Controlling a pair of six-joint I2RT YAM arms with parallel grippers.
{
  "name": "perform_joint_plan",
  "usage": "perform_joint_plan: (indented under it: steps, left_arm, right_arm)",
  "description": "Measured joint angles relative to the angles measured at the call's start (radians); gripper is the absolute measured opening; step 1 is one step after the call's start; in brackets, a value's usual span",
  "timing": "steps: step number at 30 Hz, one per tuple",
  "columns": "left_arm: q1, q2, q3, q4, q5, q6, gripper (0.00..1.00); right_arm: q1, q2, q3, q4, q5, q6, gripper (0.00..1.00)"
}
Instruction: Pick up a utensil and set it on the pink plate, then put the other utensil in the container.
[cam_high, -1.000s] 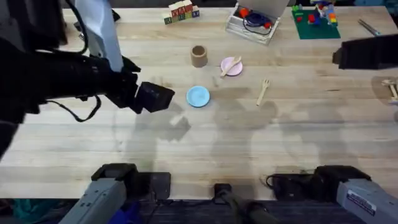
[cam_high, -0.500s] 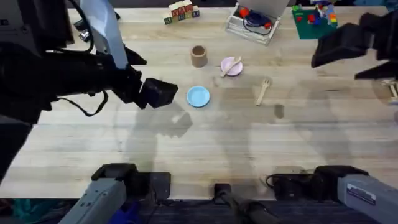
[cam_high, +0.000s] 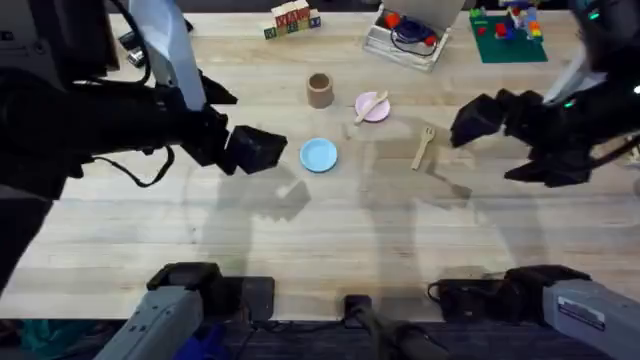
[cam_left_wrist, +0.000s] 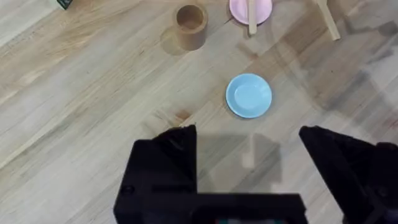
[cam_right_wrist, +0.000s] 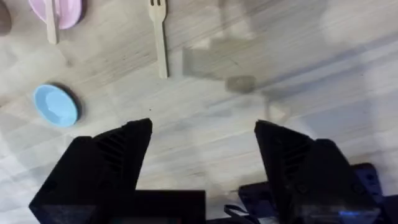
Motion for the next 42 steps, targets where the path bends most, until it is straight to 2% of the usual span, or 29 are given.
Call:
perform_joint_plan:
  steps: [5, 15, 21, 27, 31, 37, 42]
  left_arm:
    - [0.0, 0.0, 0.0, 0.0, 0.0, 0.0, 0.995]
    - [0.0, 0.0, 0.0, 0.0, 0.0, 0.0, 0.995]
    - [0.0, 0.0, 0.0, 0.0, 0.0, 0.0, 0.995]
    - [0.0, 0.0, 0.0, 0.0, 0.0, 0.0, 0.996]
    - [0.0, 0.0, 0.0, 0.0, 0.0, 0.0, 0.995]
    - [0.0, 0.0, 0.0, 0.0, 0.0, 0.0, 0.995]
    - [0.0, 0.0, 0.0, 0.0, 0.0, 0.0, 0.995]
  right_arm:
    - [0.029, 0.048, -0.013, 0.018, 0.012, 0.055, 0.998]
    - [0.045, 0.227, -0.014, 0.097, 0.022, 0.076, 0.998]
    - [0.091, 0.271, -0.014, 0.211, 0.023, 0.079, 0.998]
    - [0.103, 0.33, -0.01, 0.224, 0.023, 0.079, 0.998]
    - [0.103, 0.407, 0.047, 0.187, 0.023, 0.077, 0.998]
    - [0.105, 0.552, 0.207, 0.155, 0.023, 0.064, 0.998]
    - [0.105, 0.635, 0.243, 0.154, 0.023, 0.06, 0.998]
